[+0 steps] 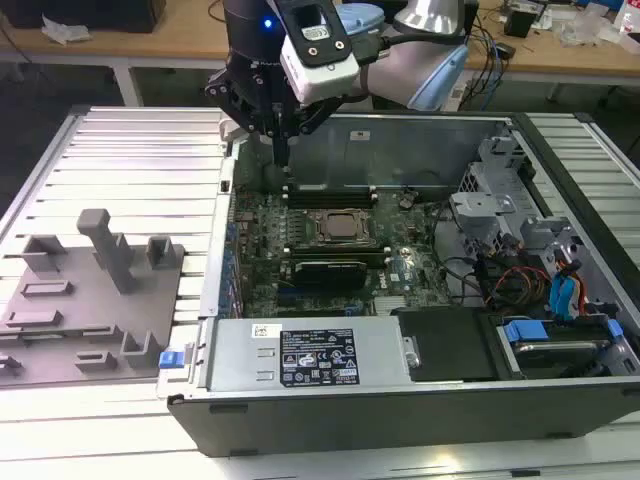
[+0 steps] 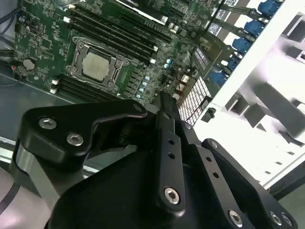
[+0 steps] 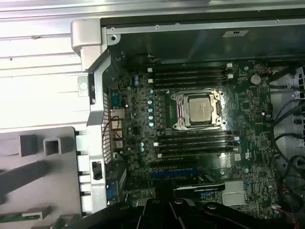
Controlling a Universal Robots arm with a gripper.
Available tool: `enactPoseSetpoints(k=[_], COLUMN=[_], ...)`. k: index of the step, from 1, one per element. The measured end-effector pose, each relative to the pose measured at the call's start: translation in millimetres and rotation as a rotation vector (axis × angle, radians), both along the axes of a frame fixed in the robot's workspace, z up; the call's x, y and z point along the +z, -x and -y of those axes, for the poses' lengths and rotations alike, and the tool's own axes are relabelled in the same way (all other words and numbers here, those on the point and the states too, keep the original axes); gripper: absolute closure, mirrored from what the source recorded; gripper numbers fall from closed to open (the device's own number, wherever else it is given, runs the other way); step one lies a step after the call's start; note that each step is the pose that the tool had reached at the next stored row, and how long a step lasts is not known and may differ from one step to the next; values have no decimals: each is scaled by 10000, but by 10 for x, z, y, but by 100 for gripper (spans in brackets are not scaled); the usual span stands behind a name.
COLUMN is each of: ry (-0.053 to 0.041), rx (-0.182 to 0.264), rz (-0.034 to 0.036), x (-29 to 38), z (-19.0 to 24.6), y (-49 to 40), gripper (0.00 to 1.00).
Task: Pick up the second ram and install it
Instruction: 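Reach for the second ram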
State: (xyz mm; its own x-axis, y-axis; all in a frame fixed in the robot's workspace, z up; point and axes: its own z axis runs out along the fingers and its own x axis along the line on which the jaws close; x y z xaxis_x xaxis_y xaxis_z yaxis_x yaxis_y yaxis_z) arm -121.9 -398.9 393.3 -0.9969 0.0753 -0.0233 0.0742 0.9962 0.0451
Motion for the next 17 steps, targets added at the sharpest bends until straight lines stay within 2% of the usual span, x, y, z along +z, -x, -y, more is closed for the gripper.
enactPoseSetpoints(k=[1, 3, 9, 17], ry=[-1, 0, 0, 0], rx=[-1, -1, -1, 0], rz=[1, 0, 0, 0], x=[0, 0, 0, 0], z=[0, 0, 0, 0], y=[16, 105, 242, 479], gripper=[89, 89, 89, 89])
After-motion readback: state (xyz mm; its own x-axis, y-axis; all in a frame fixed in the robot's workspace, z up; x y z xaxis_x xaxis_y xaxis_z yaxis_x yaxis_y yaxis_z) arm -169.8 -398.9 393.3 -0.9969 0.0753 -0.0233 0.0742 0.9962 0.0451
